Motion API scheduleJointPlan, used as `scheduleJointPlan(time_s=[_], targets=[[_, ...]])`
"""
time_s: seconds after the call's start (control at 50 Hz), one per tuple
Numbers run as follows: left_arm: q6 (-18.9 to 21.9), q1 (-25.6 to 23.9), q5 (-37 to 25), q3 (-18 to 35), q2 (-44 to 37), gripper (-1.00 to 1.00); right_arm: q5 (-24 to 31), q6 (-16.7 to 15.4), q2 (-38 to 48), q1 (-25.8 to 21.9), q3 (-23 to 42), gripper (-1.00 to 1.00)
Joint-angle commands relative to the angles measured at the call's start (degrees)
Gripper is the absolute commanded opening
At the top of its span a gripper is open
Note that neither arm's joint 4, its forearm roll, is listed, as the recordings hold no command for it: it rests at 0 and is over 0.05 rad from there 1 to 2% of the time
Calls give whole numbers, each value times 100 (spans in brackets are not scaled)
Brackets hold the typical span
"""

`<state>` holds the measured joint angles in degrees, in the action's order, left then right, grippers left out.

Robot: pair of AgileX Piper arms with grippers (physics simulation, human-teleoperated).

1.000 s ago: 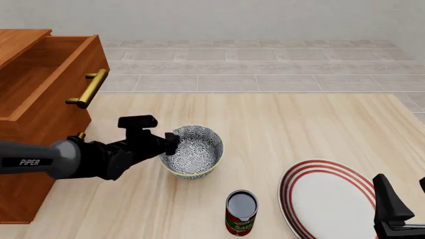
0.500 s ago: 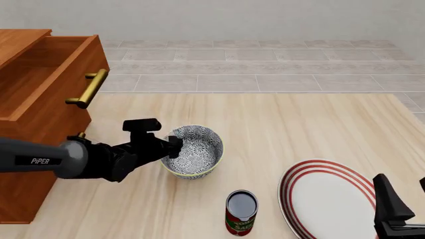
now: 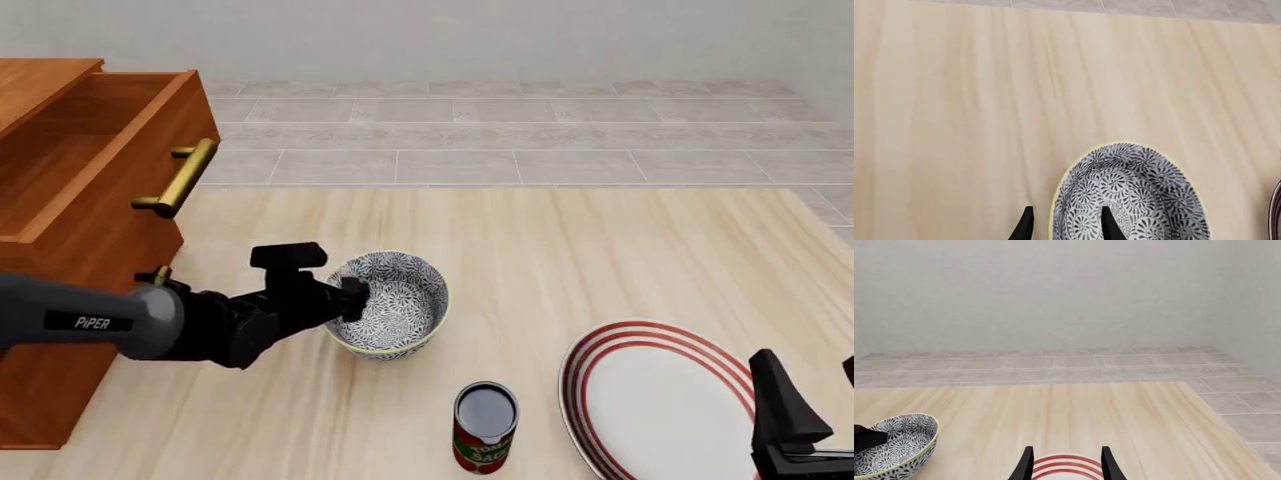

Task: Put the bowl on top of the cabinet.

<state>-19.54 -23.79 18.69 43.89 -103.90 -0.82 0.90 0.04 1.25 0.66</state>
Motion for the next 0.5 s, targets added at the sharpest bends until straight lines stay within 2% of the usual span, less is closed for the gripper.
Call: scheduleJointPlan(time_s=[0.02,0.04,0.06,0.1,0.5], targets=[[-17,2,82,-75,97,100,-1,2,0,5,-2,100],[-131,-197,100,-29,68,100,6,3,0,4,4,100],[-25,-46,44,-65,107,-100,15,4,0,3,14,100],[138,42,39,-103,183,-100,11,4,0,3,9,100],[-153,36,3,-198,319,-100,-6,1,0,-2,-5,100]])
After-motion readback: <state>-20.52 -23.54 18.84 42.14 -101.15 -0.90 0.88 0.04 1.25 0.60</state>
